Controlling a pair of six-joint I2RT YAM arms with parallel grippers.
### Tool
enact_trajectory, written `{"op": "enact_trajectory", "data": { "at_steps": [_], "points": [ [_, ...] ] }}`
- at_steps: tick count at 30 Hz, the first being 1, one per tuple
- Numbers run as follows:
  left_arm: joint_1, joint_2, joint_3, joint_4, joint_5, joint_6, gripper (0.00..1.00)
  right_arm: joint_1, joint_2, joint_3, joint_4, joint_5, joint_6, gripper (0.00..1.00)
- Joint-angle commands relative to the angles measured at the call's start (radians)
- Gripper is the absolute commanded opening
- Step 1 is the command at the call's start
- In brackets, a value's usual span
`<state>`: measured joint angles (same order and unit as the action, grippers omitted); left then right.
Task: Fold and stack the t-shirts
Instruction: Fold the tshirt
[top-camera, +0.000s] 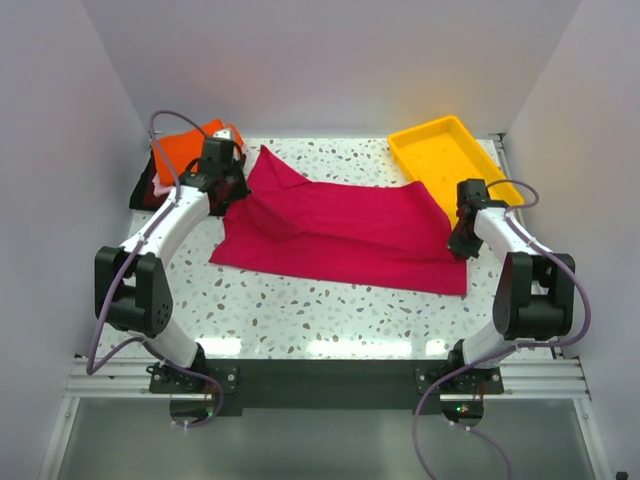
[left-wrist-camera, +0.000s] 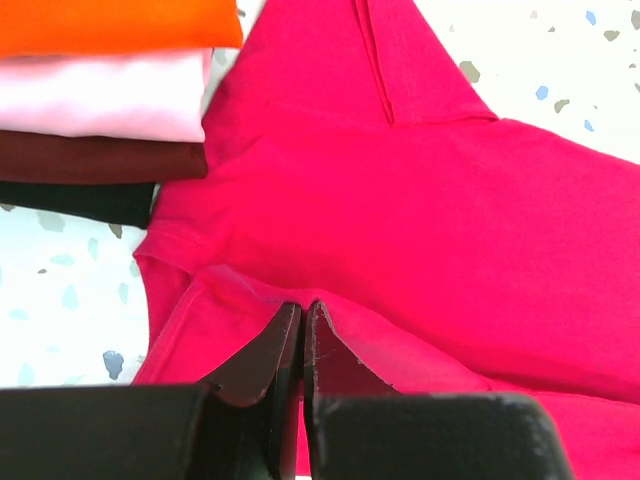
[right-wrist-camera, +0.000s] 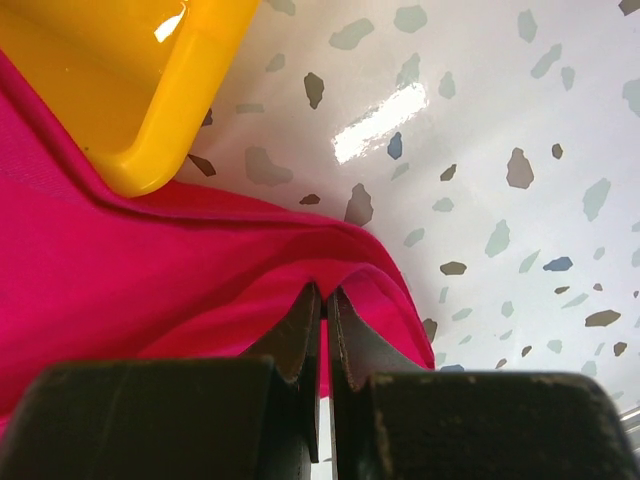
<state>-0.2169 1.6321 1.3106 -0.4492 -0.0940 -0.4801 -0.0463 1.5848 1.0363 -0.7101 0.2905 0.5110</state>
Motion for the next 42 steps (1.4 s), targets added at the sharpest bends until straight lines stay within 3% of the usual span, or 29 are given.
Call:
{"op": "enact_trajectory", "data": {
  "at_steps": [1,11,12,14,15,18,23,26,29,38,42],
  "points": [
    [0.016,-0.057,-0.014,0.049,-0.021,-0.018,0.0,-0.007,-0.029,0.008,0.031,0.038,-0.008,0.0],
    [0.021,-0.04,-0.004,0.06,-0.007,-0.017,0.0,-0.009,-0.054,0.022,0.061,0.003,0.0,0.03],
    [0.021,-0.038,-0.001,0.063,-0.004,-0.015,0.21,-0.009,-0.078,0.027,0.066,-0.025,-0.006,0.2],
    [0.019,-0.044,0.007,0.082,0.005,-0.012,0.51,-0.009,-0.111,0.025,0.077,-0.059,-0.019,0.48],
    [0.021,-0.051,0.003,0.09,0.004,-0.012,0.79,-0.009,-0.152,0.022,0.083,-0.082,-0.025,0.68],
    [0.019,-0.098,-0.025,0.115,-0.015,-0.008,1.0,-0.009,-0.219,0.019,0.077,-0.099,-0.043,0.88],
    [0.019,-0.195,-0.192,0.113,-0.093,0.018,1.0,-0.009,-0.376,-0.024,0.075,-0.201,-0.068,0.89],
    [0.021,-0.227,-0.296,0.116,-0.13,0.023,0.93,-0.007,-0.44,-0.076,0.083,-0.31,-0.078,0.85],
    [0.025,-0.232,-0.359,0.119,-0.159,0.008,0.79,0.003,-0.489,-0.143,0.132,-0.379,-0.071,0.82],
    [0.037,-0.18,-0.45,0.152,-0.208,-0.032,0.58,0.163,-0.442,-0.219,0.192,-0.36,-0.028,0.76],
    [0.037,-0.146,-0.49,0.17,-0.208,-0.045,0.57,0.233,-0.398,-0.229,0.233,-0.352,-0.005,0.76]
  ]
}}
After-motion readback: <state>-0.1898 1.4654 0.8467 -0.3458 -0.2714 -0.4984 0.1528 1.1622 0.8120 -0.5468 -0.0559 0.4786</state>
